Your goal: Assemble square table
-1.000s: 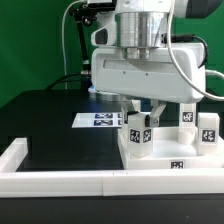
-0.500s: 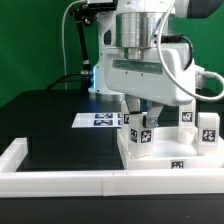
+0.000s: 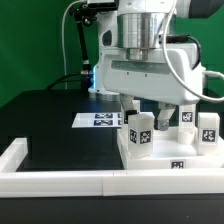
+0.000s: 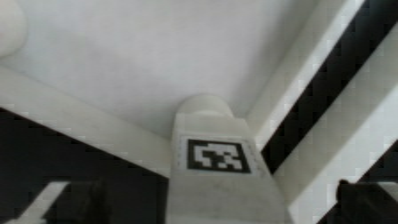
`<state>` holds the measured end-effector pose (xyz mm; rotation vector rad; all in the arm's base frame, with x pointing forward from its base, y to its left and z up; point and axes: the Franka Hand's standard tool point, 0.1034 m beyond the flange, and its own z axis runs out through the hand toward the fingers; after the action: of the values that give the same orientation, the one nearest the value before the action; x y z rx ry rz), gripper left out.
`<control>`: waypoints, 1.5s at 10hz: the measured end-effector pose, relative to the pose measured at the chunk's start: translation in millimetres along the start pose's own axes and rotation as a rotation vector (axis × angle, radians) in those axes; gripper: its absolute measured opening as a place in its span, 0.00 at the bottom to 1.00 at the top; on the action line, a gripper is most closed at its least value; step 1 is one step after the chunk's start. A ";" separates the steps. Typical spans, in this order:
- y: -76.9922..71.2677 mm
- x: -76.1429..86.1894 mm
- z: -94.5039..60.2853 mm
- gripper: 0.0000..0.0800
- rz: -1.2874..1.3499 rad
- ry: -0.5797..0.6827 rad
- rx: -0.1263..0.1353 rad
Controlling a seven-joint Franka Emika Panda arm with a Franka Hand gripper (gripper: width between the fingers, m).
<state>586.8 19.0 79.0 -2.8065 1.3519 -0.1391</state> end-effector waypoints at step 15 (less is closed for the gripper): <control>5.5 7.7 0.1 0.81 -1.117 0.002 -0.029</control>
Offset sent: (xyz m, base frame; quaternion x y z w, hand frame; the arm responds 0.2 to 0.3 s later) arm -0.0008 0.0091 -0.0021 0.0222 -0.0270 -0.2154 0.9759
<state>587.3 9.5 79.1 -3.1734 -0.3467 -0.1242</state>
